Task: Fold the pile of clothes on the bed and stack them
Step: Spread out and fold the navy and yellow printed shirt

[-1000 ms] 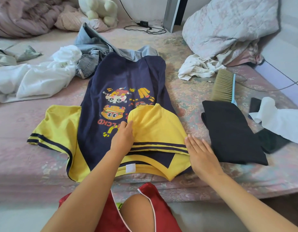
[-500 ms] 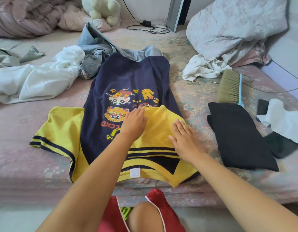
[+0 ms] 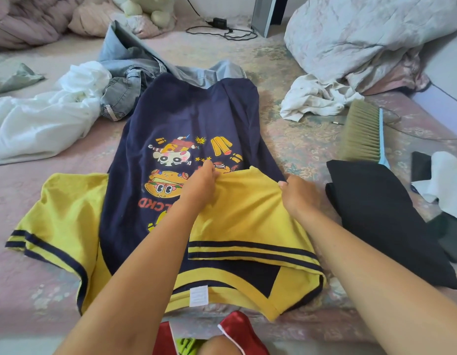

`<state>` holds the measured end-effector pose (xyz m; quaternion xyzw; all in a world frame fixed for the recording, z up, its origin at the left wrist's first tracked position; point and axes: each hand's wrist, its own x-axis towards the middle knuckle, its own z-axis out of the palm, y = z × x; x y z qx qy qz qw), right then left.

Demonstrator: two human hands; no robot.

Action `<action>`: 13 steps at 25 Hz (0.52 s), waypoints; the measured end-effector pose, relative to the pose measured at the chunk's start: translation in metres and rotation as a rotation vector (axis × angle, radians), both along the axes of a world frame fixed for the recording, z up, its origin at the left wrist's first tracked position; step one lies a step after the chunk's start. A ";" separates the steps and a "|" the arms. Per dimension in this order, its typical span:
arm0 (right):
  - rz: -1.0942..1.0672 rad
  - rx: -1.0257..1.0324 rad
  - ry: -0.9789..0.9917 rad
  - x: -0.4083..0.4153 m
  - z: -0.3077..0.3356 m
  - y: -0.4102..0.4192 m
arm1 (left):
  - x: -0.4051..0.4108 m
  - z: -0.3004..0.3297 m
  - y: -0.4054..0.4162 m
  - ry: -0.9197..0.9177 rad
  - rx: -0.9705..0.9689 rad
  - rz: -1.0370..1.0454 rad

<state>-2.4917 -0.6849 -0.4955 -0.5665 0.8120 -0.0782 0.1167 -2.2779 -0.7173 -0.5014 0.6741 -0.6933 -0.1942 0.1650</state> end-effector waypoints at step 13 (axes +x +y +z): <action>0.635 -0.101 0.239 0.012 -0.045 0.096 | -0.010 -0.030 0.080 -0.493 -0.074 -0.542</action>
